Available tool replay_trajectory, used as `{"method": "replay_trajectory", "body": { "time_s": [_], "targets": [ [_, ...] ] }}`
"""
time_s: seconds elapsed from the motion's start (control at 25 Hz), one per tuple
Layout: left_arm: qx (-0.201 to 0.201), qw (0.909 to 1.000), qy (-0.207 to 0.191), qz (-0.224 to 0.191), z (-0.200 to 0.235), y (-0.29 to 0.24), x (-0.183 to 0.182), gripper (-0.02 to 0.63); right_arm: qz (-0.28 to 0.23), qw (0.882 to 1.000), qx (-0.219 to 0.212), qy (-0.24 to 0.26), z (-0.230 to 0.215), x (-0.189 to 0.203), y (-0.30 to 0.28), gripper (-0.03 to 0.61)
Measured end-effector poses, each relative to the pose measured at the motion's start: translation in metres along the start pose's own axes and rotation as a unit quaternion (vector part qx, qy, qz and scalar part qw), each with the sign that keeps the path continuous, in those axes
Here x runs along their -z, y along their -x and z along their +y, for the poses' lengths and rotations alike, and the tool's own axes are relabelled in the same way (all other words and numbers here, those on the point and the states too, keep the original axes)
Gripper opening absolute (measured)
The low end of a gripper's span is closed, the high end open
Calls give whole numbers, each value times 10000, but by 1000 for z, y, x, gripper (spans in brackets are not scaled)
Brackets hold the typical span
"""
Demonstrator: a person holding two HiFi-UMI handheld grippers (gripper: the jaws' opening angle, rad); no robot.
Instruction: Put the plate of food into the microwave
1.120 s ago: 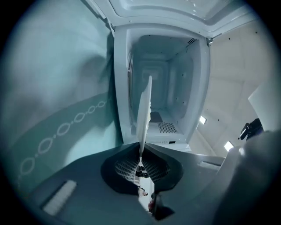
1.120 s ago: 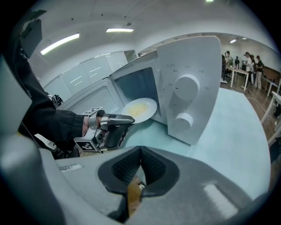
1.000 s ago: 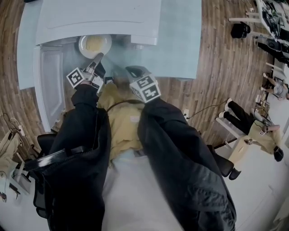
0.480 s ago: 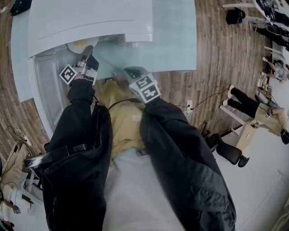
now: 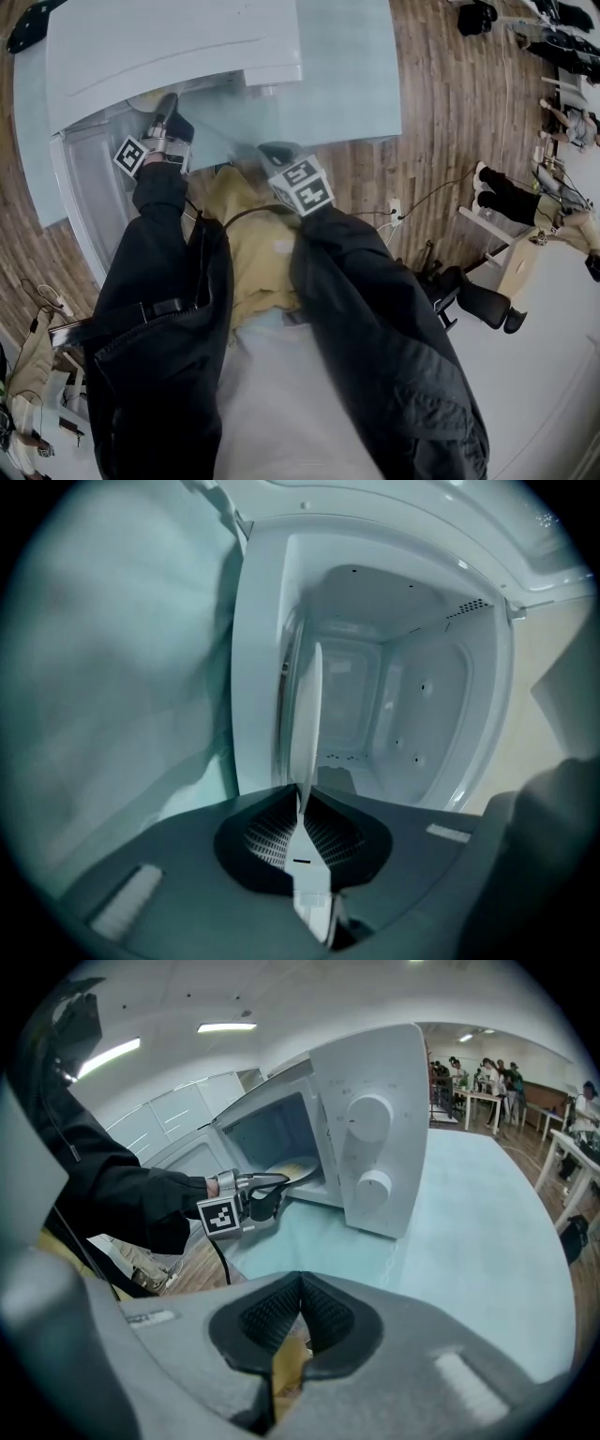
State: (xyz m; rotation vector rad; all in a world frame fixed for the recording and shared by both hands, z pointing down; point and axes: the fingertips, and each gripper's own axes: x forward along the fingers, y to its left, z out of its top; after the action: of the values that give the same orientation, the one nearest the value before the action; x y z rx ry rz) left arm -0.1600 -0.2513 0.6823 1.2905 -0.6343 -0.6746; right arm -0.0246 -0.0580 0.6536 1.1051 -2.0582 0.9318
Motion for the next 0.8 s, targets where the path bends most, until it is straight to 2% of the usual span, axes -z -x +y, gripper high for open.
{"method": "replay_trajectory", "body": {
  "time_s": [0.24, 0.36, 0.56, 0.68, 0.8],
  "targets": [
    [-30, 10000, -13, -91, 1, -1, -2, 32, 114, 9999, 16, 1, 3, 9, 5, -3],
    [-114, 9997, -99, -173, 4, 1, -1, 75, 122, 9999, 21, 8, 2, 15, 11, -3],
    [-16, 9996, -269, -105, -3, 5, 15, 146, -27, 10000, -22, 51, 4, 18, 20, -3],
    [-81, 9991, -413, -35, -7, 14, 28, 145, -148, 9998, -62, 142, 5, 14, 23, -3],
    [-79, 9982, -587, -12, -21, 26, 47, 113, -306, 9991, -132, 256, 10, 3, 29, -3]
  ]
}}
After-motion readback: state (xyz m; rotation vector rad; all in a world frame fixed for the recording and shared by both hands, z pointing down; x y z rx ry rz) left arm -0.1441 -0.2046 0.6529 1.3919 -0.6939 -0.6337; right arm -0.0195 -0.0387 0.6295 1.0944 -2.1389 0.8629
